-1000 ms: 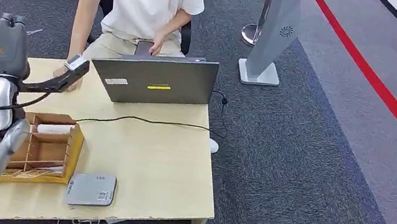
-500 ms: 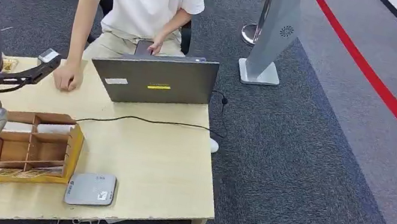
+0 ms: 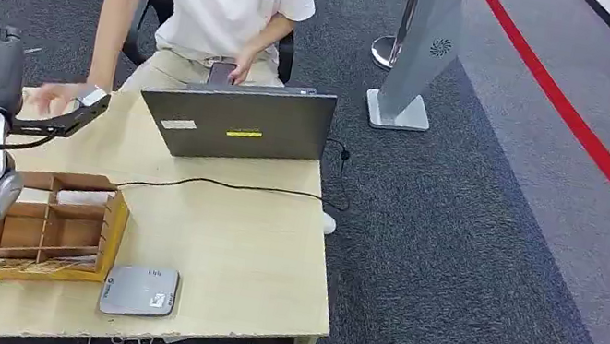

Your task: Pass the card to the sensor for recognition and then transmit it.

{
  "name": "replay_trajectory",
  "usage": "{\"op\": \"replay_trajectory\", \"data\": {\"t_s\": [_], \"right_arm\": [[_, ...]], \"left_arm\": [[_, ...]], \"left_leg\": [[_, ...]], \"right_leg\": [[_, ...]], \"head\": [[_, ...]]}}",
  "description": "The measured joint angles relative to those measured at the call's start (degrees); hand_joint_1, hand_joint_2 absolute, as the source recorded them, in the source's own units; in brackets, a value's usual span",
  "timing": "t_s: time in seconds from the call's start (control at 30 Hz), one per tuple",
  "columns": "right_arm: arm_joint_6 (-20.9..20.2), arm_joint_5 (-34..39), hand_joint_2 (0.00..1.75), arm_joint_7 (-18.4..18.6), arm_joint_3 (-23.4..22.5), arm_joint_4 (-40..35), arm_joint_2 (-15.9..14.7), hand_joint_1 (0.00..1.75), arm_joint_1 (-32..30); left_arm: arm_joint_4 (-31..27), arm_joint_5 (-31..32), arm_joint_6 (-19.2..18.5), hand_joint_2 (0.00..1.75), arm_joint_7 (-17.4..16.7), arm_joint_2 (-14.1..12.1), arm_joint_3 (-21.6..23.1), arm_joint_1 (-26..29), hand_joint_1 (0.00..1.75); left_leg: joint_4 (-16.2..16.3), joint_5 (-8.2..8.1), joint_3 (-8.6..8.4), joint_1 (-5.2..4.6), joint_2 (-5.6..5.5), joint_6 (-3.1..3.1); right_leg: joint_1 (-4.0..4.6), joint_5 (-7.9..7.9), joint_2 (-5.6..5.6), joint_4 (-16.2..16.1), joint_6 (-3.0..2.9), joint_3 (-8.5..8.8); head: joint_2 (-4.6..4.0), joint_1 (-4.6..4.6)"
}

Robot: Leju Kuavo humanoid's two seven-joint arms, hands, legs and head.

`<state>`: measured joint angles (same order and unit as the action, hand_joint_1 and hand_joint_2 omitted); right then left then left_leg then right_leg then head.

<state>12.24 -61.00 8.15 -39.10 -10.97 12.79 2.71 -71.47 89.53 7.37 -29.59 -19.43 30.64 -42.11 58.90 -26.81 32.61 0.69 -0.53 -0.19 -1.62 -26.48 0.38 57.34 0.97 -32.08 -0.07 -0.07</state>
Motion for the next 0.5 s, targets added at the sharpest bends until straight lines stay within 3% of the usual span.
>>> {"op": "replay_trajectory", "data": {"t_s": [0.5], "right_arm": [[0.3,0.0,1.75,-0.1,0.0,0.0,0.0,0.00,0.0]], "left_arm": [[0.0,0.0,-0.3,1.75,0.8,1.7,1.3,0.1,1.75]], "left_leg": [[0.0,0.04,0.05,0.01,0.00,0.02]], "right_leg": [[0.00,0.01,0.00,0.0,0.00,-0.04]], "head": [[0.00,0.00]]}}
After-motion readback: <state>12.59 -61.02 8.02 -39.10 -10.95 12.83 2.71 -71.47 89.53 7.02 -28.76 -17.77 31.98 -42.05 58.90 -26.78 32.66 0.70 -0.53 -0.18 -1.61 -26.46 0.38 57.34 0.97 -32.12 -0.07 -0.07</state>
